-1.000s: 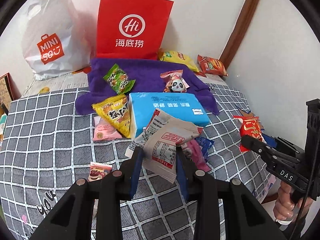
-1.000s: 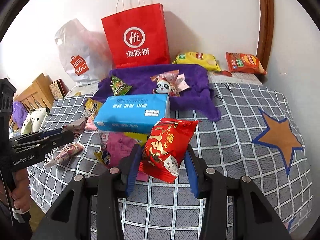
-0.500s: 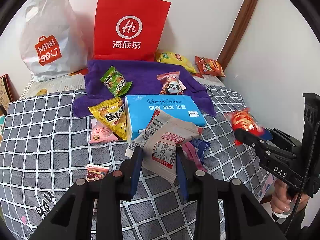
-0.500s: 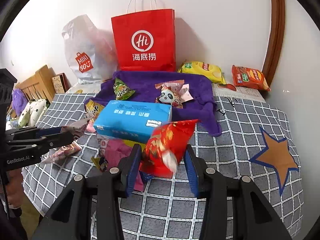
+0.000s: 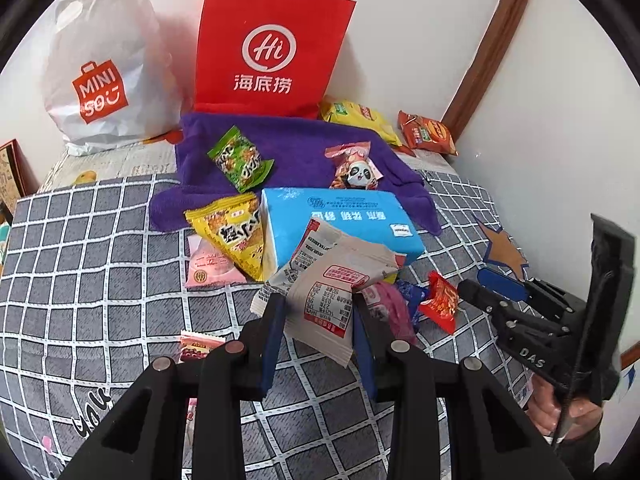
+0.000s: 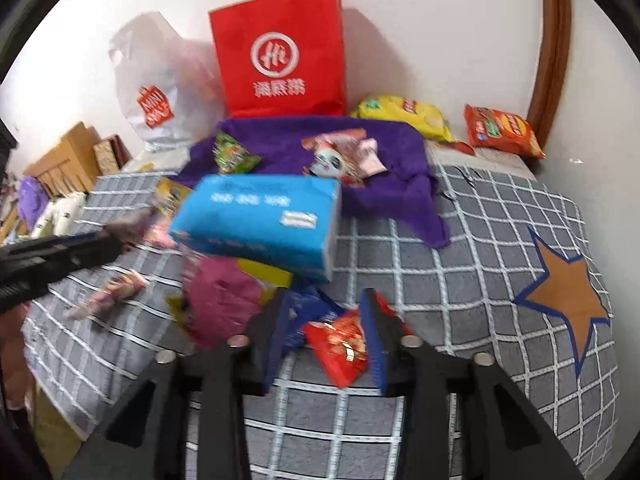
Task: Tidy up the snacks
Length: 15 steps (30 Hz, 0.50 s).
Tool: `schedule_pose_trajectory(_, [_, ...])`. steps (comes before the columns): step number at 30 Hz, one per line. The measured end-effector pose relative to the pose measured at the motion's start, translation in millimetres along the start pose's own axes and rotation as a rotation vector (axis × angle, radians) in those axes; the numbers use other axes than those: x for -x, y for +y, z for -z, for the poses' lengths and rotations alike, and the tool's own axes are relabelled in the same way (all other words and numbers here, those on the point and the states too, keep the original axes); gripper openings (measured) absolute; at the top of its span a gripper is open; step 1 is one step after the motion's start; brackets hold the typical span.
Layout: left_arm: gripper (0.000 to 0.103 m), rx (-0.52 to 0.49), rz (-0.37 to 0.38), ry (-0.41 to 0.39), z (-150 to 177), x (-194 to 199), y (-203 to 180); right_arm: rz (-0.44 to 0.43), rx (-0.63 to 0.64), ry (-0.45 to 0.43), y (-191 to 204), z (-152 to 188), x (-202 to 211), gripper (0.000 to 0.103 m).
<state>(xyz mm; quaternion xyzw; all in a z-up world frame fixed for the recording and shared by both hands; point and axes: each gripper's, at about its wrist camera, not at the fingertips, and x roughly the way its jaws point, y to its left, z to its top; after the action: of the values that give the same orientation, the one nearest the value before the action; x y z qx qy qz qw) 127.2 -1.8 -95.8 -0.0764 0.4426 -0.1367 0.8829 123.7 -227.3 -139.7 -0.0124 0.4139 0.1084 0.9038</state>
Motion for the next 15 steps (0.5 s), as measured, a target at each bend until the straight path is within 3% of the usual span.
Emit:
schedule_pose_trajectory(11, [0.031,0.013,0.002,0.027,1.6,-11.4,4.6,0.021,-0.043,0.099,-19.2,21.6,-44.1,0.046])
schedule_pose_trajectory(15, [0.031,0.012,-0.002,0.040,2.3,-16.0,5.6,0.028,-0.035,0.083,-18.3,23.7,-48.2,0.060])
